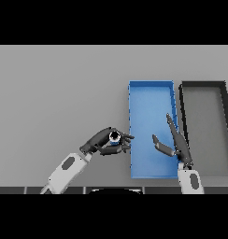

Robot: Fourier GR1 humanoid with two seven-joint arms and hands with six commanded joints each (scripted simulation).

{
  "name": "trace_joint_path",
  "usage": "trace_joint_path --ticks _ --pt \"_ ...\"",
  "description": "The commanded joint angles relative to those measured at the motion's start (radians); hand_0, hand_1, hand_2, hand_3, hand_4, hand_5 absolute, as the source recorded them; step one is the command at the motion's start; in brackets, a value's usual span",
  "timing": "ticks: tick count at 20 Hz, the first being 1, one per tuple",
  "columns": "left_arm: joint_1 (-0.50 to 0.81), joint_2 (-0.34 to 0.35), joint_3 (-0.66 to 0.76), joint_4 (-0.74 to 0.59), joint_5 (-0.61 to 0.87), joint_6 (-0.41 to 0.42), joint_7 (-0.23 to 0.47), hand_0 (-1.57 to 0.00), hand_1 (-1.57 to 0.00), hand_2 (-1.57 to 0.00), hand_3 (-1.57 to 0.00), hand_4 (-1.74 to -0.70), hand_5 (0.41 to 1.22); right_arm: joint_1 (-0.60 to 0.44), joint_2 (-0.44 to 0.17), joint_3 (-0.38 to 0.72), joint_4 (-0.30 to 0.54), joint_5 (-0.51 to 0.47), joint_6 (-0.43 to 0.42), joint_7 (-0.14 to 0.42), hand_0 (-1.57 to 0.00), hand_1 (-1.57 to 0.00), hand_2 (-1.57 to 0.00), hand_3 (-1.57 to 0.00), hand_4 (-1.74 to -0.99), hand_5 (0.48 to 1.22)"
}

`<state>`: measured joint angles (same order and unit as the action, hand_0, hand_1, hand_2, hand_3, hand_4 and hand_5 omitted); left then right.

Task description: Pick up the blue pipe and place it into the blue bin.

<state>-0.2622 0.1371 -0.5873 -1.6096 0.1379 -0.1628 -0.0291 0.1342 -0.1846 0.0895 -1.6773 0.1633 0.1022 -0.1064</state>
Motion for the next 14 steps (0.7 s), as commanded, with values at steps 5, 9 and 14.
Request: trace_joint_path --ticks 5,9,14 --pt "0.003 -0.001 -0.011 0.016 -0.020 0.006 0.033 -1.57 -1.57 -1.57 -1.44 -1.73 1.219 -0.018 -0.002 0.001 0.001 0.004 -0.001 0.002 0.00 0.00 0.00 0.00 -1.255 0.688" --pt "-0.005 -0.007 -0.006 0.012 -0.021 0.016 0.029 -1.57 -1.57 -1.57 -1.44 -1.73 1.220 -0.020 -0.008 0.002 -0.019 -0.005 0.008 -0.001 0.00 0.00 0.00 0.00 -1.213 0.684" --pt "0.003 -0.002 -0.014 0.003 -0.015 0.002 0.023 -1.57 -1.57 -1.57 -1.44 -1.73 1.221 -0.067 -0.073 -0.031 -0.136 -0.322 0.214 0.066 0.00 0.00 0.00 0.00 -1.254 0.554"
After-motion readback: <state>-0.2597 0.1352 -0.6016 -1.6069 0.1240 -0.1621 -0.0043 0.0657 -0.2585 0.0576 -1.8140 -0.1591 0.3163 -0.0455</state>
